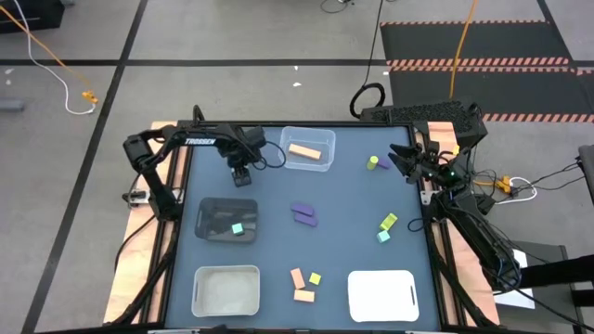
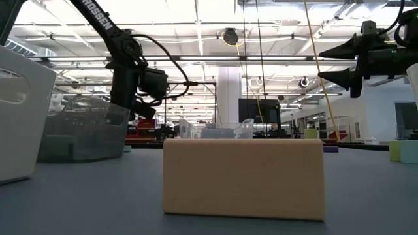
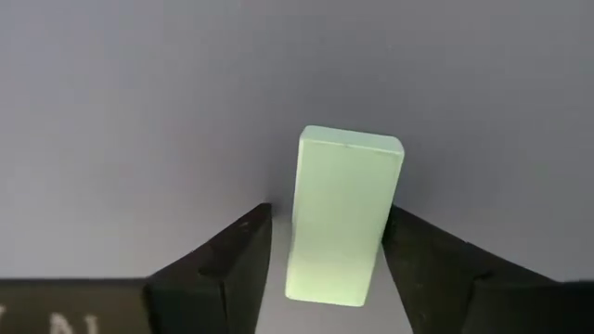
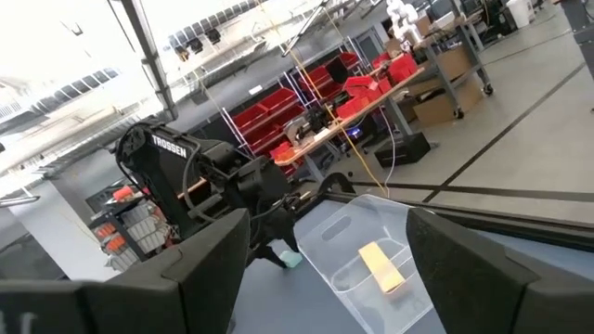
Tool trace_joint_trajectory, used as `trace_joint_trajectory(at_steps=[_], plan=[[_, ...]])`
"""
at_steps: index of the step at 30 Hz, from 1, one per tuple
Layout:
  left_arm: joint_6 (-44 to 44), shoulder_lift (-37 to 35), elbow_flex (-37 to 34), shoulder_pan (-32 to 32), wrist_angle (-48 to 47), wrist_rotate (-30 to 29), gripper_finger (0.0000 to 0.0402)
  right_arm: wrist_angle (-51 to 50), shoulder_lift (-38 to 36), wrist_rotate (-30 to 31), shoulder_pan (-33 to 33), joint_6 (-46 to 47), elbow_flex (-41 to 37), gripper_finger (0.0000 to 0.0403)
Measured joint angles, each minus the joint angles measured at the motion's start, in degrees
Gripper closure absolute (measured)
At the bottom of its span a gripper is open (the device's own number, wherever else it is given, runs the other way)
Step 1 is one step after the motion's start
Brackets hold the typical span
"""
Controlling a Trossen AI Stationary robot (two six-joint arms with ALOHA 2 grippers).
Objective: Sort & place blocks by color
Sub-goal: Put the top blue blocks into the black bin
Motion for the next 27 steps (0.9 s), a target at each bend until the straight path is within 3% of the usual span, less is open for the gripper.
trace_joint_trajectory(at_steps=[5,12,17,22,27], plan=[[-4.7,0.0,0.2,-1.2,-1.6,-0.6,0.0276,0.0,0.0,0.0,0.0,0.1,0.0,0.0122],[-13.2,-1.3,-0.1,-3.6,-1.9,-1.9,0.0276,0.5,0.0,0.0,0.0,2.1,0.0,0.0122],[-17.0,-6.7,0.0,-7.0,2.9,0.4,0.0276,0.5,0.0,0.2,0.0,5.9,0.0,0.0122],[-17.4,-12.6,0.0,-12.3,14.1,2.9,0.0276,0.5,0.0,0.3,0.0,9.6,0.0,0.0122],[-16.7,-16.8,0.0,-18.0,33.8,3.5,0.0276,2.1,0.0,0.3,0.0,7.3,0.0,0.0122]])
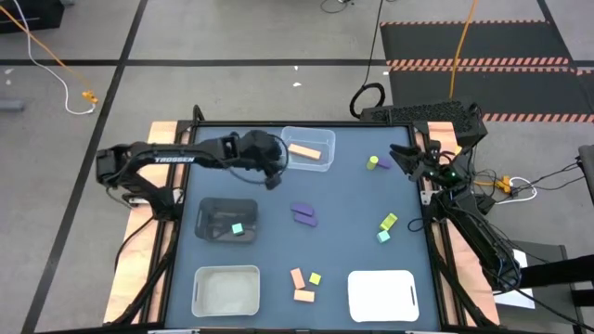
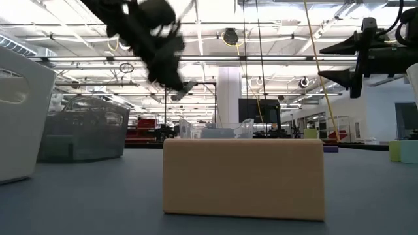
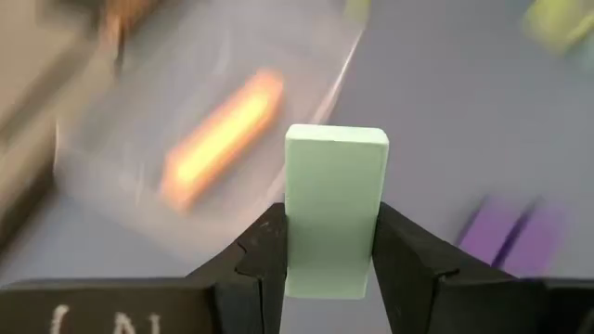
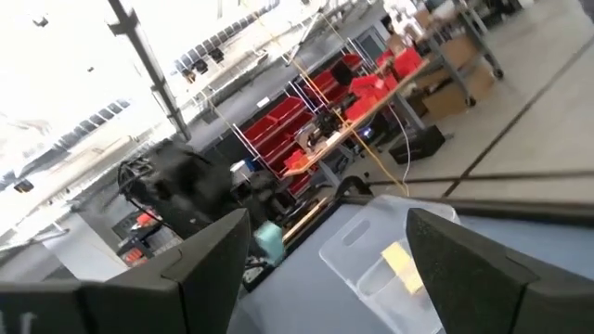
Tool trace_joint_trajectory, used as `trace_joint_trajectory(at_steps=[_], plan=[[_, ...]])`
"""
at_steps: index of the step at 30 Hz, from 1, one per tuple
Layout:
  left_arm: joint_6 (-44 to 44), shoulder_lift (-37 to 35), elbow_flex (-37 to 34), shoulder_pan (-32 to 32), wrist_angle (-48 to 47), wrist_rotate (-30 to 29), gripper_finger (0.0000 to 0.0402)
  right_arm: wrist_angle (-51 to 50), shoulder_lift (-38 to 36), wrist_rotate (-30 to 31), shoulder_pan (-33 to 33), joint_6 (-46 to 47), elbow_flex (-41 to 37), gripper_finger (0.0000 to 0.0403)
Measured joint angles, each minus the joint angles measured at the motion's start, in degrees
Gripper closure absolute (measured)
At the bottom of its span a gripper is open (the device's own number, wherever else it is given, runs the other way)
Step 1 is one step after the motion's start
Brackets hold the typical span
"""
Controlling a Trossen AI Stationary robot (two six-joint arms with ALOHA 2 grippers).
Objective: Sort & place blocks by color
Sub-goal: Put the top blue blocks into the black bin
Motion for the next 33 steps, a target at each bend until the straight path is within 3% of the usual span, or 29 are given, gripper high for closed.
trace_joint_trajectory(at_steps=[9,17,22,29,33], plan=[[10.2,-1.3,0.1,-7.8,34.5,0.0,0.0276,7.8,0.2,0.1,0.4,-2.8,0.0,0.0122],[10.8,-1.3,0.1,-10.1,39.3,-0.1,0.0276,8.3,0.2,0.1,3.5,-8.3,0.0,0.0122],[2.3,-1.3,0.1,-11.3,31.1,-0.2,0.0276,7.8,0.3,-0.3,6.8,-11.4,0.0,0.0122],[-18.2,-3.5,0.1,-16.3,2.6,-0.1,0.0276,7.0,0.3,-0.3,13.7,-15.5,0.0,0.0122],[-28.1,-6.4,0.1,-21.3,-13.5,-7.3,0.0276,7.1,0.8,-0.1,17.7,-18.9,0.0,0.0122]])
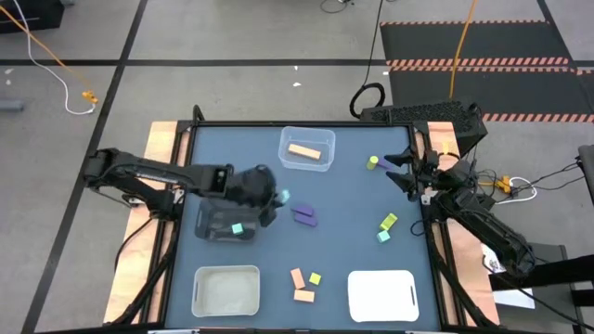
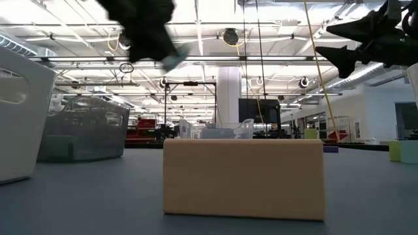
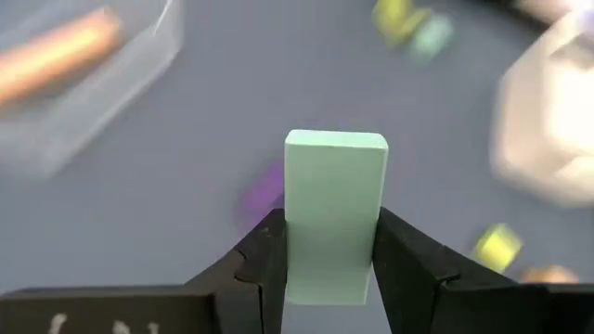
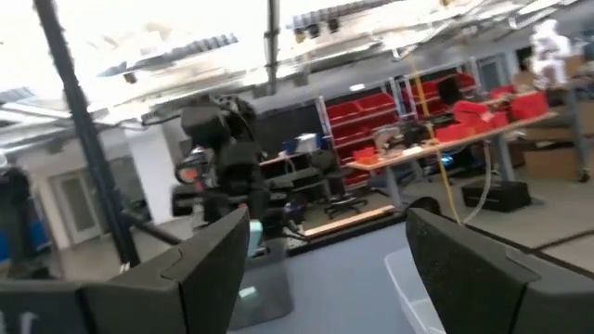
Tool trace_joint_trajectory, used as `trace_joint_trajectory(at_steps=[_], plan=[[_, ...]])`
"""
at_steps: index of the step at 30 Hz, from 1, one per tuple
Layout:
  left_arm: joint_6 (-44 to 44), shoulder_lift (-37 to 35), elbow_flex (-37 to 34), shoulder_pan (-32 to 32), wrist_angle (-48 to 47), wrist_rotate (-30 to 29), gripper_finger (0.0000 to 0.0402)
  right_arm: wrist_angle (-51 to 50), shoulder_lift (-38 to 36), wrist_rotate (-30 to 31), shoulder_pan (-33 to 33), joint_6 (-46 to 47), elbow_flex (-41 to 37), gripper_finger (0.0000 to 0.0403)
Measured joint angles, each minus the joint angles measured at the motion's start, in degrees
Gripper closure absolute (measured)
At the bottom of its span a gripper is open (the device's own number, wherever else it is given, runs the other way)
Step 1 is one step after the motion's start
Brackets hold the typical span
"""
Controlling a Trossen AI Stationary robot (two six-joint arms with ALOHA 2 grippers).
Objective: Sort & place blocks by color
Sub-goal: Put the top blue blocks into the black bin
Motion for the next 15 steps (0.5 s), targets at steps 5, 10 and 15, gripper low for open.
trace_joint_trajectory(at_steps=[5,10,15], plan=[[-15.7,-1.4,0.0,-5.4,-16.4,-8.7,0.0276,-0.4,2.0,2.7,3.6,-3.0,0.0,0.0122],[-31.3,-0.3,0.0,-9.0,-31.0,-11.1,0.0276,-1.7,5.8,7.4,6.3,-6.8,0.0,0.0122],[-39.6,1.3,0.0,-9.6,-37.6,-11.2,0.0276,-4.9,10.3,14.0,7.9,-11.1,0.0,0.0122]])
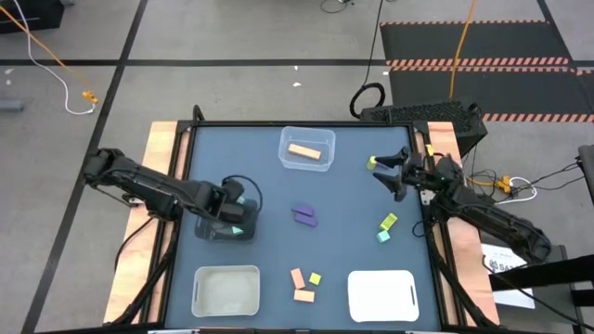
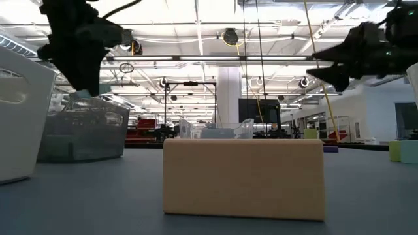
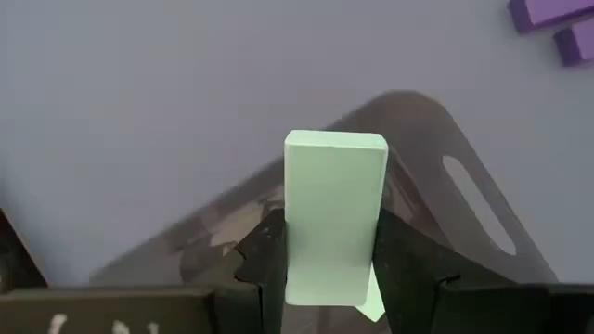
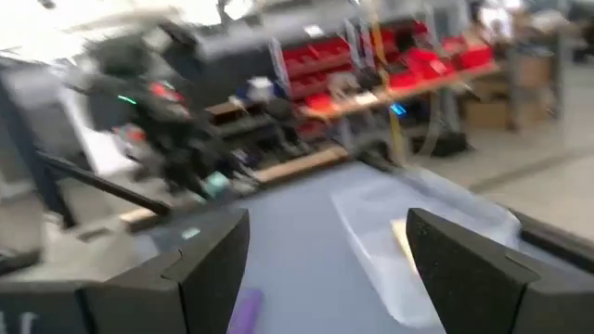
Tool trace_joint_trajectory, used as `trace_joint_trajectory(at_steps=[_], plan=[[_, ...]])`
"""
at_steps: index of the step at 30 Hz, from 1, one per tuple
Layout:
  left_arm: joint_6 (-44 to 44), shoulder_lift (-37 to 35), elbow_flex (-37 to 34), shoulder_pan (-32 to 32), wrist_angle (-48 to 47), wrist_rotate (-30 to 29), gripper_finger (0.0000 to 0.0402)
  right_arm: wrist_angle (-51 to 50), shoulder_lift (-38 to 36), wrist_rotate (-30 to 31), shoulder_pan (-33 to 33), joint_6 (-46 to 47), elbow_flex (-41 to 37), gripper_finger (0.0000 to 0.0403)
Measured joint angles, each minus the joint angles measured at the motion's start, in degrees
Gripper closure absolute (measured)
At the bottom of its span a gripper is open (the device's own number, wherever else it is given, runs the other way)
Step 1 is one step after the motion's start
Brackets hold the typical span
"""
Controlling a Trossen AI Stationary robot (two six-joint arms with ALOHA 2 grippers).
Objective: Sort & place blocks by color
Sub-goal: Put the top blue blocks into the black bin, then put the top right green blocks into the white bin
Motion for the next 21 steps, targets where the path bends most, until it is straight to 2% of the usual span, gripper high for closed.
trace_joint_trajectory(at_steps=[2,8,11,16,19,21], plan=[[-0.1,0.3,0.0,0.1,-1.2,0.1,0.0266,-1.7,2.1,2.9,0.5,-1.5,0.0,0.0122],[-0.6,0.5,0.0,0.0,-1.0,0.4,0.0161,-4.2,7.2,10.8,2.0,-6.6,0.0,0.0122],[-0.8,0.6,0.0,0.1,-0.8,0.9,0.0128,-4.5,9.8,14.1,2.7,-9.4,0.0,0.0122],[-2.1,0.5,0.0,0.0,-0.7,1.2,0.0111,-10.2,14.2,23.2,3.9,-15.0,2.1,0.0122],[-2.9,0.5,0.0,0.1,-0.6,1.2,0.0114,-12.8,17.0,29.5,4.2,-15.9,4.8,0.0122],[-2.9,0.5,0.0,0.1,-0.6,1.2,0.0122,-13.2,19.0,31.1,4.1,-15.5,5.5,0.0122]])
